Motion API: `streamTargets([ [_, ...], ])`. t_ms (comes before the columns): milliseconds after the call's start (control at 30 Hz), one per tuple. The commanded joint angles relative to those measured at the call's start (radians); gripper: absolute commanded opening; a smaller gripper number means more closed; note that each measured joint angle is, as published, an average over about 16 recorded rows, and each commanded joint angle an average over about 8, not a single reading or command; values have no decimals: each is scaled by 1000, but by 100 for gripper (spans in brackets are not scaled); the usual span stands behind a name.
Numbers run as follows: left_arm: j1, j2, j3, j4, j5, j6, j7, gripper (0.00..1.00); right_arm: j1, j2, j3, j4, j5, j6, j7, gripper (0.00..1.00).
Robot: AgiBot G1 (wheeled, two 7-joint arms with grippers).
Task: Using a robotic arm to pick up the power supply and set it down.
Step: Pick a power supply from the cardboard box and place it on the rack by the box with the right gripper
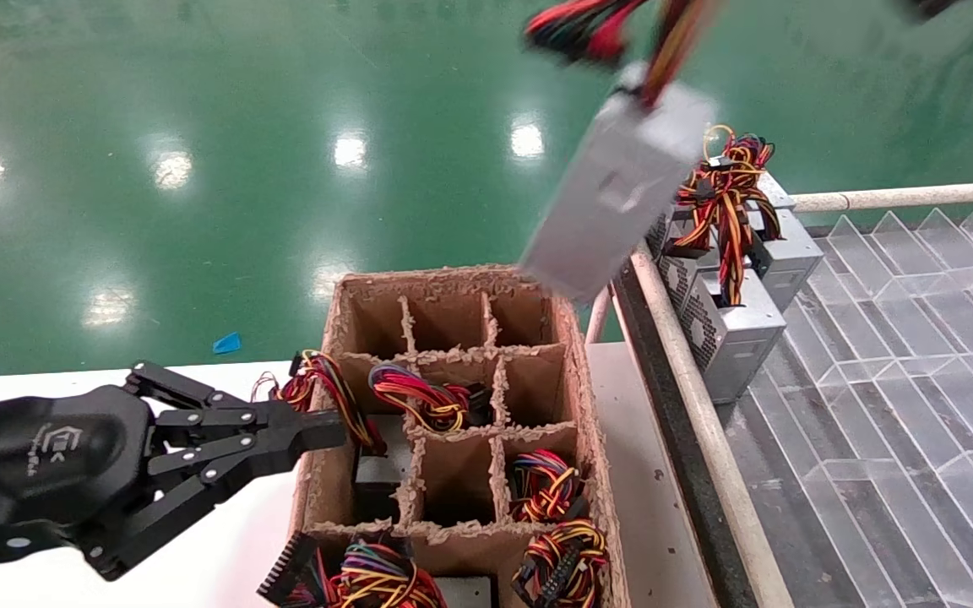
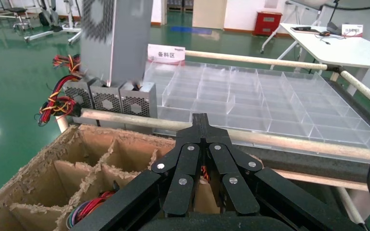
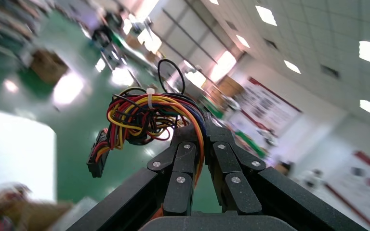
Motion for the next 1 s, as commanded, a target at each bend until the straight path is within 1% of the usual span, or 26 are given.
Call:
streamTargets([
  [33, 0, 0, 0, 0, 0, 0, 0, 0, 37, 35, 0, 2, -20, -1, -1, 0],
  [133, 0, 0, 0, 0, 0, 0, 0, 0, 83, 103, -1, 8, -53, -4, 9, 0],
  [233, 0, 0, 0, 0, 0, 0, 0, 0, 107, 172, 2, 10, -73, -7, 17, 0],
  [300, 0, 0, 0, 0, 0, 0, 0, 0, 109, 219, 6, 10, -81, -8, 21, 0],
  [400, 0, 0, 0, 0, 0, 0, 0, 0, 89, 287, 9, 2, -86, -8, 29, 0],
  [567, 0, 0, 0, 0, 0, 0, 0, 0, 9, 382, 11, -28, -80, -3, 28, 0],
  [700, 0, 0, 0, 0, 0, 0, 0, 0, -79, 428, 14, -70, -53, -2, 13, 0],
  [833, 0, 0, 0, 0, 0, 0, 0, 0, -169, 437, 15, -128, -14, -4, -10, 0],
  [1000, 0, 0, 0, 0, 0, 0, 0, 0, -259, 411, 17, -198, 31, -11, -46, 0],
])
